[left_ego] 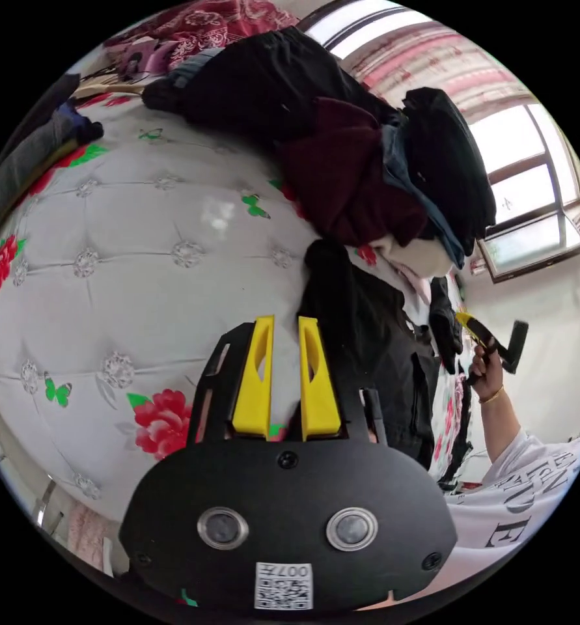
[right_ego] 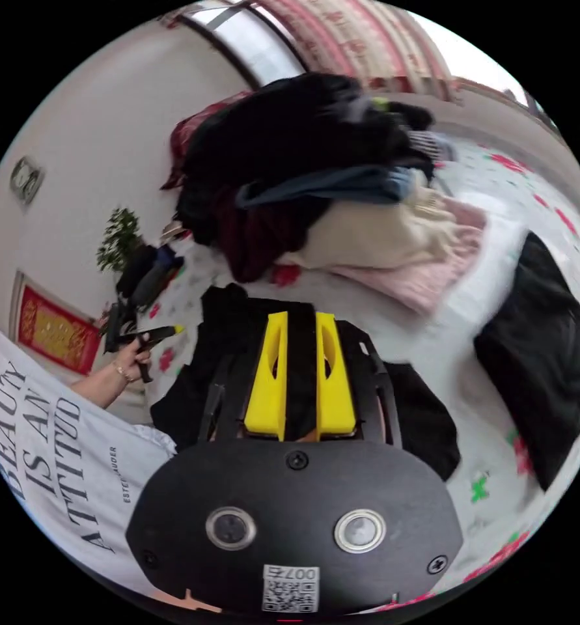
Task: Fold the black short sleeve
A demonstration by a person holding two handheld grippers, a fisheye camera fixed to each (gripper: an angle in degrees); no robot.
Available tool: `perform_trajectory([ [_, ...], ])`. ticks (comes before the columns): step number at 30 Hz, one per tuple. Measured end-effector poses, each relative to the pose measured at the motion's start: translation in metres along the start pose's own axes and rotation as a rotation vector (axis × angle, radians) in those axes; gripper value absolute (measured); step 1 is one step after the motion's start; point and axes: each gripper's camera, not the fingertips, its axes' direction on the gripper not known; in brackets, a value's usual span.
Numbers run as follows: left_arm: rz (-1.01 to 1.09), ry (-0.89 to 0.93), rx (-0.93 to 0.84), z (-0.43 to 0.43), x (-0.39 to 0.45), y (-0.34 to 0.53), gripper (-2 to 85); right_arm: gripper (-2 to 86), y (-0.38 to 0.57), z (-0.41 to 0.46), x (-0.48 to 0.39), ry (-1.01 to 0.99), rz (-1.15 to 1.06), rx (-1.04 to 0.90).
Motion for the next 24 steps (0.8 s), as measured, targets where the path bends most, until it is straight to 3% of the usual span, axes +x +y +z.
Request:
perform_trajectory([
  [5, 0.081, 0.049, -0.077, -0.001, 0.014, -0.031, 7.1, 7.0, -0.104, 0.166, -0.093, -0.182, -0.207, -0.232],
  [11, 0.057, 0.101, -0.074, -0.031, 0.007, -0.05, 1.2, 4.8, -0.114, 0.337, -0.134, -0.245, -0.223, -0.579],
  [13, 0.032, 0.188, -0.044, -0.055, -0.009, -0.05, 0.3, 2.5, -0.1, 0.348, -0.137, -0.172, -0.288, -0.601],
  [16, -0.054, 0.423, 0.043, -0.113, -0.052, -0.035, -0.4, 1.0, -0.086, 0.309, -0.122, -0.19, -0.37, -0.473],
  [24, -0.065, 0.439, 0.068, -0.175, -0.077, -0.015, -0.8, 5.0, -0.084, 0.301, -0.064, -0.239, -0.242, -0.525],
])
